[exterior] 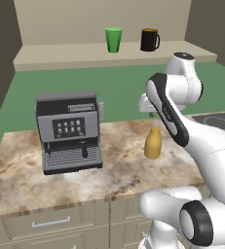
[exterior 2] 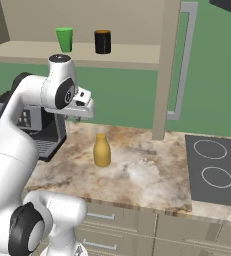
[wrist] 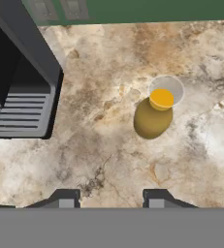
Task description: There is a tray on the dining counter. Grab the cup, mug, and pitcher and place them on the tray. The pitcher may be placed next to the tray if it cannot fit the tray.
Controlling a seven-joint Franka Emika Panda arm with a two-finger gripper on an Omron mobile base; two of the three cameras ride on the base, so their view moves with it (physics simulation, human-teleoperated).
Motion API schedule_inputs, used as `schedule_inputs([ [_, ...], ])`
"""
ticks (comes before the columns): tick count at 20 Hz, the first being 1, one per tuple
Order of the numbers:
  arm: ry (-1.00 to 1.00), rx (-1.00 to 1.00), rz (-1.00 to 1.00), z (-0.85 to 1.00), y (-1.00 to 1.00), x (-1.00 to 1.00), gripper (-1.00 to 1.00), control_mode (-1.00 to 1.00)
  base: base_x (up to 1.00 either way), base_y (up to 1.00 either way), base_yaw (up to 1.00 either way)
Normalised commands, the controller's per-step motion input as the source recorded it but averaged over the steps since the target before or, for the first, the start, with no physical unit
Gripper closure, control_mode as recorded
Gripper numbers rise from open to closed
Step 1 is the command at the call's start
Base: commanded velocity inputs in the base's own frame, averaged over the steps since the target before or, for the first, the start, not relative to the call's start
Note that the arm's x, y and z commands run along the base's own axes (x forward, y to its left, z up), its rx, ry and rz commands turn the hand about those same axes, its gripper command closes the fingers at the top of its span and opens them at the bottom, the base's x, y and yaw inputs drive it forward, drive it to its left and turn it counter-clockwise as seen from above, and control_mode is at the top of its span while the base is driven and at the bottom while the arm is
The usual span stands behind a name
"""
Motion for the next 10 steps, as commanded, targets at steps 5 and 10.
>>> schedule_inputs([
  [5, 0.0, 0.0, 0.0, 0.02, 0.0, 0.01, -1.0, -1.0, 0.0, 0.0, 0.0],
  [10, -0.02, 0.05, -0.02, 0.12, 0.0, 0.0, -1.0, -1.0, 0.0, 0.0, 0.0],
])
